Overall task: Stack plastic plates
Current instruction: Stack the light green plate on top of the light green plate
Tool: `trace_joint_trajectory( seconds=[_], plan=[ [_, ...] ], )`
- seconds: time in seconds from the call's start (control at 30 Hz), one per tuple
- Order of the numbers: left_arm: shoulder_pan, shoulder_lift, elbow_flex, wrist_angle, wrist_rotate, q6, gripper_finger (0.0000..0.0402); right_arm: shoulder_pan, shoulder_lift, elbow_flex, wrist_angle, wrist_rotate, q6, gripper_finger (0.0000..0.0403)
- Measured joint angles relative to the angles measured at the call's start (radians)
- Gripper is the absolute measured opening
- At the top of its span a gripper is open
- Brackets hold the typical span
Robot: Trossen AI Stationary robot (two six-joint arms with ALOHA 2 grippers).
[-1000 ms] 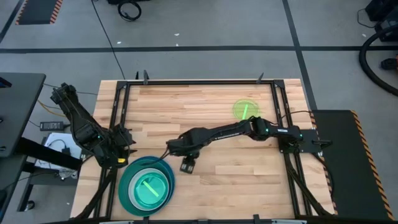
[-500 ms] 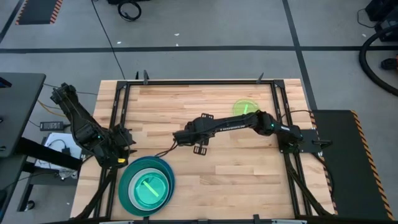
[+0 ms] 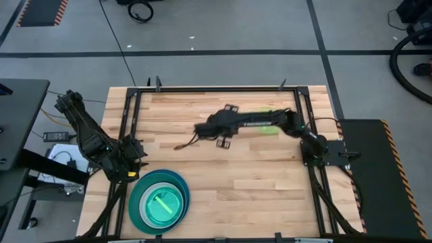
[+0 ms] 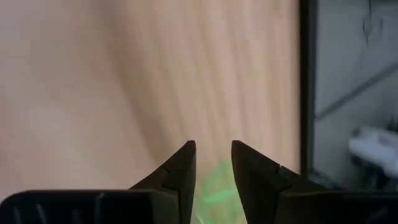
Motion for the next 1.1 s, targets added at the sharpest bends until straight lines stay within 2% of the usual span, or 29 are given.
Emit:
trace_joint_trajectory(
  seconds=[0.17,0.37,0.57,0.67,0.87,1.1],
  plan=[
    [0.0,0.0,0.0,0.001,-0.056,0.029,0.0181,-0.085,-0.188,-0.316,0.068,0.022,0.062,0.0104],
    [0.0,0.0,0.0,0.042,-0.288,0.166,0.0181,-0.16,-0.452,-0.718,0.355,-0.053,0.073,0.0093],
    [0.0,0.0,0.0,0.145,-0.458,0.3,0.0181,-0.24,-0.649,-0.99,0.549,-0.099,0.052,0.0091],
    [0.0,0.0,0.0,0.193,-0.534,0.355,0.0181,-0.302,-0.726,-1.089,0.627,-0.117,0.01,0.0091],
    [0.0,0.0,0.0,0.266,-0.668,0.41,0.0181,-0.478,-0.786,-1.211,0.79,-0.294,0.01,0.0091],
    [-0.001,0.06,0.0,0.382,-0.675,0.432,0.0181,-0.62,-0.742,-1.221,0.819,-0.298,0.057,0.0106]
  ],
)
